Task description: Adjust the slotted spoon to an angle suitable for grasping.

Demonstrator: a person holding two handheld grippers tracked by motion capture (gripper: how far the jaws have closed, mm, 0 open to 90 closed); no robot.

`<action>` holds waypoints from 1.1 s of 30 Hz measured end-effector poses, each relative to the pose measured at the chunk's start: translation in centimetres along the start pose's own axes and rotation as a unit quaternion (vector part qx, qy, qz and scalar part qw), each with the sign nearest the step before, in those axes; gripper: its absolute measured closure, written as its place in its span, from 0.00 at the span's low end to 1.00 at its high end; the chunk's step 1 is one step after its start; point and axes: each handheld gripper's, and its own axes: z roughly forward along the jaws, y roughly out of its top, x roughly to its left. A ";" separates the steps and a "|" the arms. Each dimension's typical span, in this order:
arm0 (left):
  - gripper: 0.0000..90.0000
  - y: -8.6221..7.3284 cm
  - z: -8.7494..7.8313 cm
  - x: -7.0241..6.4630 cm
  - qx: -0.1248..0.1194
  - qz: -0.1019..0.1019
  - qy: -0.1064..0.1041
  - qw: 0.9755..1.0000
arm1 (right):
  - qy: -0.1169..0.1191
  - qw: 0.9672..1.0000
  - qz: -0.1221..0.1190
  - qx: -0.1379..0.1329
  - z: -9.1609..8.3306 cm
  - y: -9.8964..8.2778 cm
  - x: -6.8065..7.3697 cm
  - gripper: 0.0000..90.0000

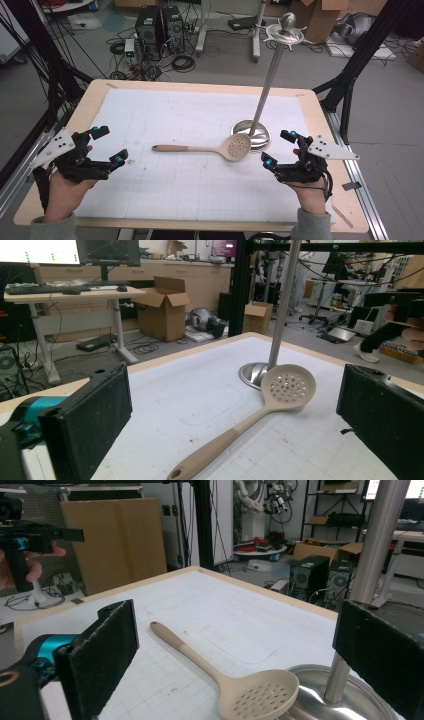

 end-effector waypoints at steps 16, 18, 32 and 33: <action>0.02 -0.1 0.0 -0.1 0.004 -0.003 0.004 1.000 | 0.017 1.000 0.003 0.019 0.9 -0.4 0.3 0.19; 0.02 -0.2 0.1 -0.1 0.005 -0.004 0.004 1.000 | 0.019 0.999 0.007 0.027 1.3 -0.6 0.3 0.29; 0.02 -0.2 -0.2 -0.4 0.003 -0.011 -0.003 1.000 | -0.010 0.999 -0.001 0.051 3.9 -1.1 1.8 0.74; 0.02 -0.2 -0.3 -0.3 0.006 -0.009 -0.003 1.000 | -0.010 0.998 -0.002 0.056 4.2 -1.1 1.8 0.77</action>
